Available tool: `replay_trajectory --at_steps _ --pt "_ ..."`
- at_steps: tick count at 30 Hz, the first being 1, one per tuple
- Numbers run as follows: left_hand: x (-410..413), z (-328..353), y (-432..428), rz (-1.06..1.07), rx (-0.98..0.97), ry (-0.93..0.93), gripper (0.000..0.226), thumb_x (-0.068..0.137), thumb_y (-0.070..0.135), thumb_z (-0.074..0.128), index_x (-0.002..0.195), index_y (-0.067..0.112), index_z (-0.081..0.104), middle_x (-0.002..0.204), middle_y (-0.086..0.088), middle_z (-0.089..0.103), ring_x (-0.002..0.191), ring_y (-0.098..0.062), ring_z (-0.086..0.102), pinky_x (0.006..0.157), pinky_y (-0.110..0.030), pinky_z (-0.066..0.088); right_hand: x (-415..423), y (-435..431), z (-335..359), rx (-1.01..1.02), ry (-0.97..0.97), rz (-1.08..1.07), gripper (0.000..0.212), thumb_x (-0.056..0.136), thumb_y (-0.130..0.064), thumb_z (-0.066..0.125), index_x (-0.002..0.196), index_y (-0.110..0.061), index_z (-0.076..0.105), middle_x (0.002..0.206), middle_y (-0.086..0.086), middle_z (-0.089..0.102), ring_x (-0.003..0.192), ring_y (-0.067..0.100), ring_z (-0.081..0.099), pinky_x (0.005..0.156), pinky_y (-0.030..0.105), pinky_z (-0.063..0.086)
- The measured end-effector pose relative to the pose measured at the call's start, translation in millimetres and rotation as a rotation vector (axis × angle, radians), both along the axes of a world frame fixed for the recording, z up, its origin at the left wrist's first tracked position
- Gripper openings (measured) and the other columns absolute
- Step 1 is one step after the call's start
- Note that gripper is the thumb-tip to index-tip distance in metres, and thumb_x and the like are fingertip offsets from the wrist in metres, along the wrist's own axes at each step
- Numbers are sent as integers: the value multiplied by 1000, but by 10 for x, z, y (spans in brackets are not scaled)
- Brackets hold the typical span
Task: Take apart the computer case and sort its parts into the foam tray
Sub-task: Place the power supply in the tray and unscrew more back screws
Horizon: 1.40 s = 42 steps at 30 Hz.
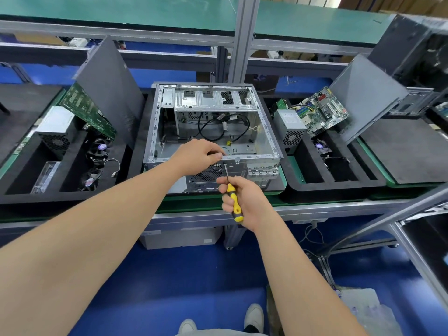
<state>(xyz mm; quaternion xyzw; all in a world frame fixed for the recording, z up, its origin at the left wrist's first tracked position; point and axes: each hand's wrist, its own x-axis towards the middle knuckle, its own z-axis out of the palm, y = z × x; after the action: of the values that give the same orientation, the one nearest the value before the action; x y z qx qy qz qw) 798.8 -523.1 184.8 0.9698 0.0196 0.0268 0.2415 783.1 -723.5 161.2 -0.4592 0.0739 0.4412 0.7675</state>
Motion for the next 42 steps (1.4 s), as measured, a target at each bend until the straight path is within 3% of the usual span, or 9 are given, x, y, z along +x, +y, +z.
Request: replay_trajectory --at_steps 5,9,14,19,22,26,30,36,42 --pt "4 7 7 -9 -1 4 26 103 38 49 118 39 70 62 17 61 63 1 53 57 -26 30 -109 -43 -104 616 484 14 27 111 -25 42 101 -5 59 72 5 57 32 8 34 29 18 31" --pt "6 1 5 -10 0 19 26 104 39 48 119 39 69 62 8 64 62 -9 58 74 -37 47 -150 48 -70 590 453 -85 26 107 -20 47 95 -3 62 60 0 47 25 10 35 24 18 25" --pt "22 -47 15 -6 8 7 25 103 40 47 117 43 68 64 11 64 66 -11 57 58 -28 34 -150 138 42 4 36 -90 19 109 -19 45 101 -8 59 59 1 46 32 11 28 30 21 23" --pt "20 -49 20 6 -15 8 25 102 40 48 114 44 69 60 14 62 56 -2 53 54 -25 31 -231 237 -12 -1071 -1027 65 21 112 -28 37 100 -14 46 71 4 45 64 29 51 56 43 47" --pt "17 -47 11 14 -29 8 24 103 39 49 113 41 70 58 13 61 56 -3 53 65 -26 31 -254 245 -88 -1230 -1222 17 16 112 -29 38 100 -20 42 68 -3 36 65 28 47 60 39 38" --pt "9 -34 4 5 -26 2 24 103 38 49 114 43 70 56 12 59 56 -3 51 57 -27 32 -162 201 -70 -957 -1009 -78 30 106 -30 42 83 -15 53 71 7 58 67 33 59 56 40 47" --pt "2 -29 8 5 -14 -2 25 103 38 48 116 42 69 59 16 60 64 0 50 58 -30 31 -60 109 -1 -412 -228 -32 36 103 -29 43 98 -10 73 61 4 56 38 21 40 40 25 36" --pt "14 -35 25 -8 4 15 26 103 41 47 119 42 68 64 3 66 64 -13 61 55 -28 32 -102 -3 -92 460 414 -37 29 111 -26 44 105 -6 65 73 1 57 40 9 43 36 20 36" --pt "11 -43 22 -4 5 9 26 103 40 47 118 42 68 58 7 62 57 -10 56 53 -27 31 -98 4 -41 549 459 -38 29 108 -21 46 96 -3 64 61 1 48 27 9 36 25 19 26"
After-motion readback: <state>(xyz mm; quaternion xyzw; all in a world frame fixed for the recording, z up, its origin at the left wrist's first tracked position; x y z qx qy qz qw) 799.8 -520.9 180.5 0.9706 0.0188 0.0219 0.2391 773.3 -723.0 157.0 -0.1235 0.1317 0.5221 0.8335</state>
